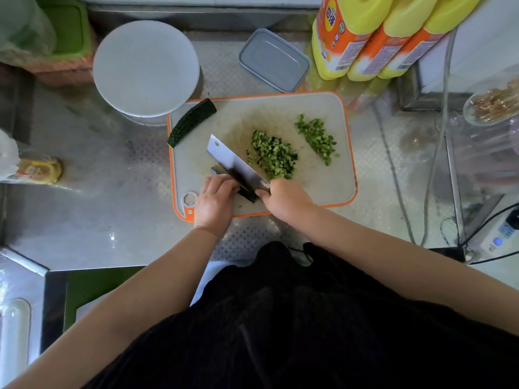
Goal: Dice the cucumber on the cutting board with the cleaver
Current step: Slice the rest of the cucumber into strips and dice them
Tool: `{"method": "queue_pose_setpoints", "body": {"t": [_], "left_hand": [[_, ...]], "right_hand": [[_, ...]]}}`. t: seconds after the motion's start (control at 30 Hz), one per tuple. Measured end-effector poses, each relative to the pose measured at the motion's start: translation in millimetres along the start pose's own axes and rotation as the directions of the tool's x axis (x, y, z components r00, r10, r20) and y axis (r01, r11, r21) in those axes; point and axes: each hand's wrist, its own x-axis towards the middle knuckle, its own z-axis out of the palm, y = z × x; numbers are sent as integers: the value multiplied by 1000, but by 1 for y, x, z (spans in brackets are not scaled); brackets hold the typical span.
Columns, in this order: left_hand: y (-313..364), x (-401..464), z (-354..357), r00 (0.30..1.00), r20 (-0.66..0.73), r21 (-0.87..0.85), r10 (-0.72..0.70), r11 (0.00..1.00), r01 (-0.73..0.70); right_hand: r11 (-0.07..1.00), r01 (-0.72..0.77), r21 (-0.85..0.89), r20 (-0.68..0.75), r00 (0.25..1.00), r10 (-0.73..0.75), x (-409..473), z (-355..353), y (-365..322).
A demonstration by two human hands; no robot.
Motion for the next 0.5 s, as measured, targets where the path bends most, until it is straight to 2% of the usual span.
{"method": "queue_pose_setpoints", "body": {"t": [0.3, 0.5], "left_hand": [[3, 0, -2, 1000, -1, 25, 14, 1000, -14], [0, -2, 1, 999, -32, 63, 22, 998, -20]], "right_hand": [[997, 52, -57, -44, 998, -55, -8, -1, -3], [994, 62, -94, -23, 998, -65, -9, -1, -3]]}}
